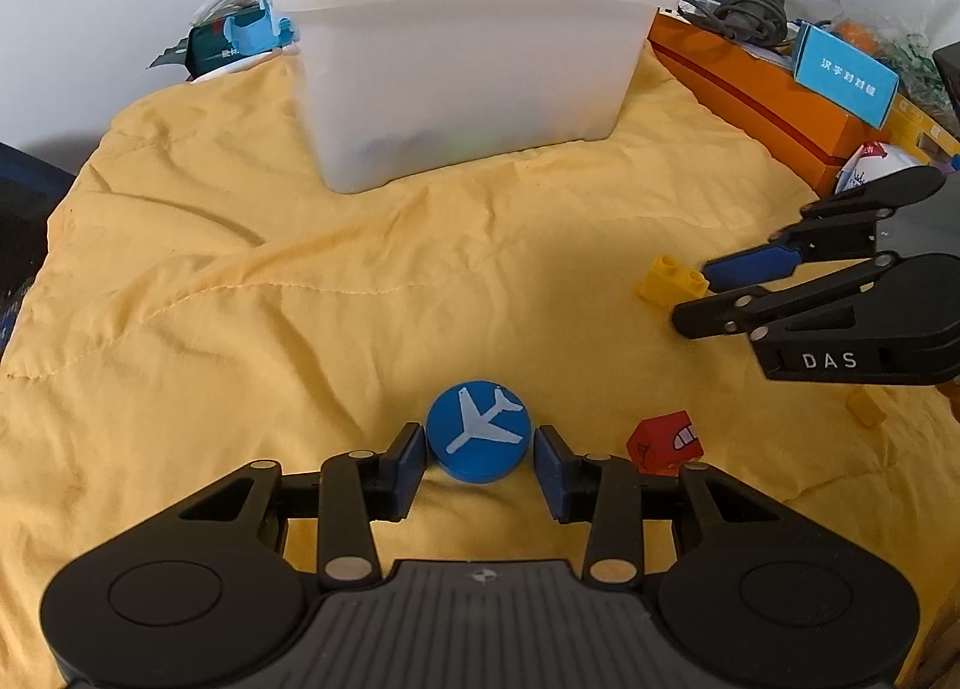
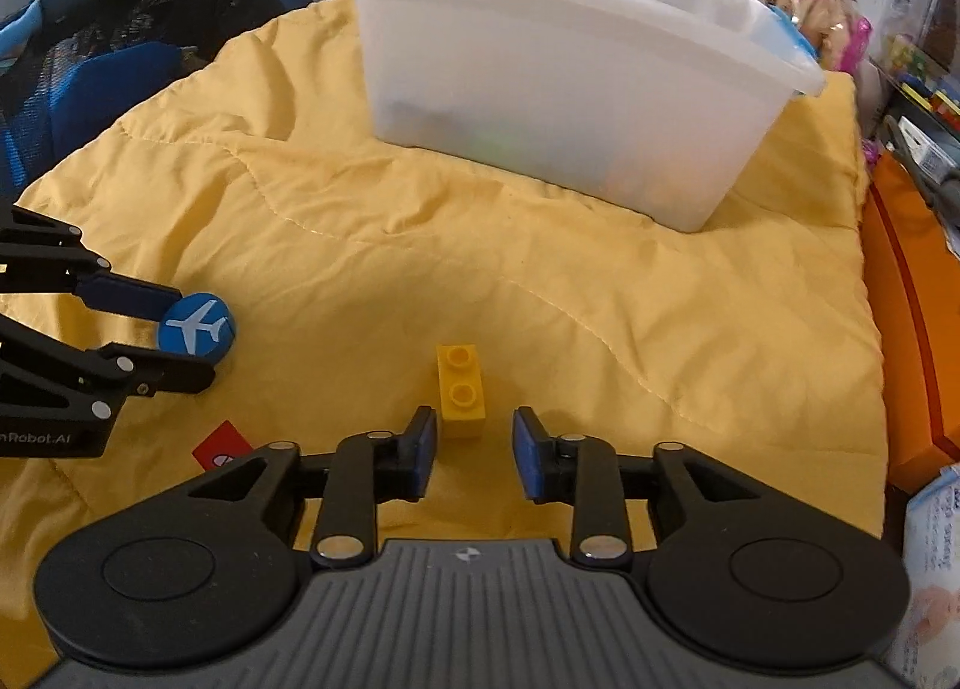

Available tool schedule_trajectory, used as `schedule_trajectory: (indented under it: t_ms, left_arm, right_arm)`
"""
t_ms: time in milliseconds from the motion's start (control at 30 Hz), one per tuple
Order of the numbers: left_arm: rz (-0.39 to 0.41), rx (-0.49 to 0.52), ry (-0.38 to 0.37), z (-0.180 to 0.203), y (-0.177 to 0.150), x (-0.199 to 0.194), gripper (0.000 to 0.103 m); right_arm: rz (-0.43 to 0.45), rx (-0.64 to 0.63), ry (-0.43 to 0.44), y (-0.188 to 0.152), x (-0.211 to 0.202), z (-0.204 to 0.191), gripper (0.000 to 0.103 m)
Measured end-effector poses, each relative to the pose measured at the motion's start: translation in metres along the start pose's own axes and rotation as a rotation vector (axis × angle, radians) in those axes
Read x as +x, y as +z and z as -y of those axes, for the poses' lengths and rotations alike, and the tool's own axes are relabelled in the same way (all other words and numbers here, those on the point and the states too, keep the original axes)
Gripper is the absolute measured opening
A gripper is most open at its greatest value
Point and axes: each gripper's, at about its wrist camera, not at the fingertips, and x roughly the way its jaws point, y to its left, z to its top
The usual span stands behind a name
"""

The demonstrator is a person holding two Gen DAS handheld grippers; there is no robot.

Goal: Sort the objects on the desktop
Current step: 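Grasp the blue airplane disc with the left tool while the right tool grasps the small yellow brick, then carry the airplane disc and yellow brick over the white bin and release them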

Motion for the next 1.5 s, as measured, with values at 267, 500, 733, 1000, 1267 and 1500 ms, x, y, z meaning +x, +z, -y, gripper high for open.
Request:
schedule_trajectory:
  t_ms: [267,500,733,1000,1267,1500]
  left_arm:
    - [0.014,-0.01,0.003,0.0,0.001,-0.001,0.041]
    - [0.1,0.014,0.0,0.007,0.035,-0.03,0.041]
    - [0.251,0.03,0.025,0.001,0.094,-0.064,0.041]
    - [0.356,0.015,0.085,-0.015,0.16,-0.071,0.041]
    - [0.337,0.051,0.135,-0.018,0.205,-0.031,0.041]
    - [0.33,0.044,0.114,-0.022,0.195,-0.016,0.045]
  right_arm:
    - [-0.005,0.009,0.036,0.001,0.008,0.001,0.017]
    - [0.009,0.015,0.023,0.01,-0.01,0.003,0.017]
    - [0.084,0.055,-0.027,0.043,-0.037,0.019,0.017]
    - [0.224,0.062,-0.081,0.099,-0.056,0.04,0.017]
    - [0.307,0.091,-0.127,0.155,-0.037,0.051,0.017]
    - [0.249,0.105,-0.145,0.164,-0.013,0.058,0.037]
